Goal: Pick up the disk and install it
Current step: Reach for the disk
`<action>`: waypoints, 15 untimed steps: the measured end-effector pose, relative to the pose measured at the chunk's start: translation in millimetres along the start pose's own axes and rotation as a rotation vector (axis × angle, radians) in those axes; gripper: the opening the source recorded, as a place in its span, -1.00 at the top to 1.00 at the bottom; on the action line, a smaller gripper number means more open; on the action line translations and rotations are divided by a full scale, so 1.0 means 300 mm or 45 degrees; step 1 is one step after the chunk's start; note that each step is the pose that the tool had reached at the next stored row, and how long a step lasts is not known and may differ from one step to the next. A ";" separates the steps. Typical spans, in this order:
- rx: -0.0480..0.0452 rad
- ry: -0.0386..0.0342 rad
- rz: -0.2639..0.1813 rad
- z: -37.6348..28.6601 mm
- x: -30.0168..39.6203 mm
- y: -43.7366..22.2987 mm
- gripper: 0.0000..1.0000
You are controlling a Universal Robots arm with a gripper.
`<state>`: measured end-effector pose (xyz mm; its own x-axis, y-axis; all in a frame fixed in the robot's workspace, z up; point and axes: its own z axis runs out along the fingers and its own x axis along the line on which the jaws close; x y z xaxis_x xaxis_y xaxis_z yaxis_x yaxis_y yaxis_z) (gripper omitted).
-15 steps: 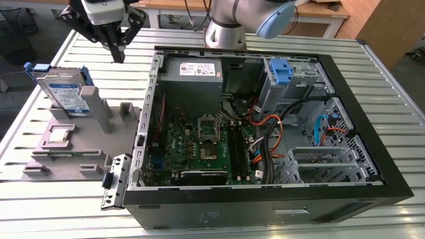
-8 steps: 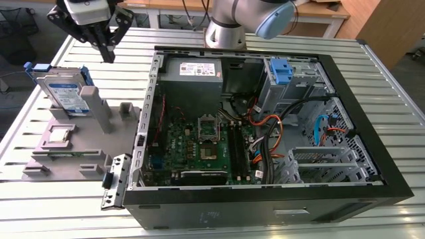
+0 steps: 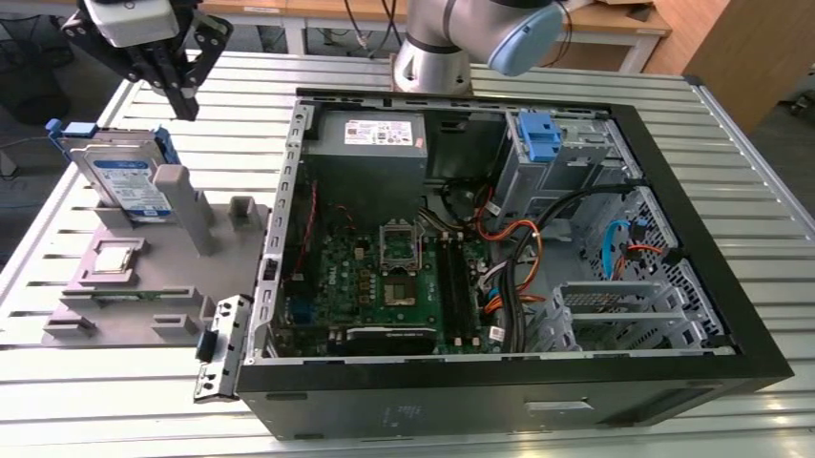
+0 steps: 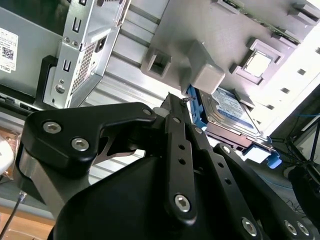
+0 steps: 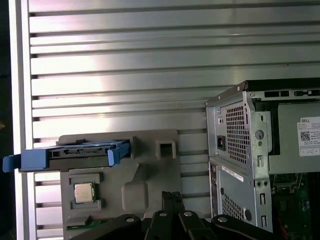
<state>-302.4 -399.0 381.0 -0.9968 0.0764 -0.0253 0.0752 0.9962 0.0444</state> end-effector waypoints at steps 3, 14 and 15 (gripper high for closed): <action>0.000 0.0000 0.000 0.000 0.000 0.000 0.79; 0.000 0.0002 0.000 0.000 0.002 0.000 0.79; 0.000 0.0015 0.000 0.000 0.002 0.000 0.79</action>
<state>-303.0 -399.0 381.0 -0.9968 0.0764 -0.0241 0.0753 0.9962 0.0444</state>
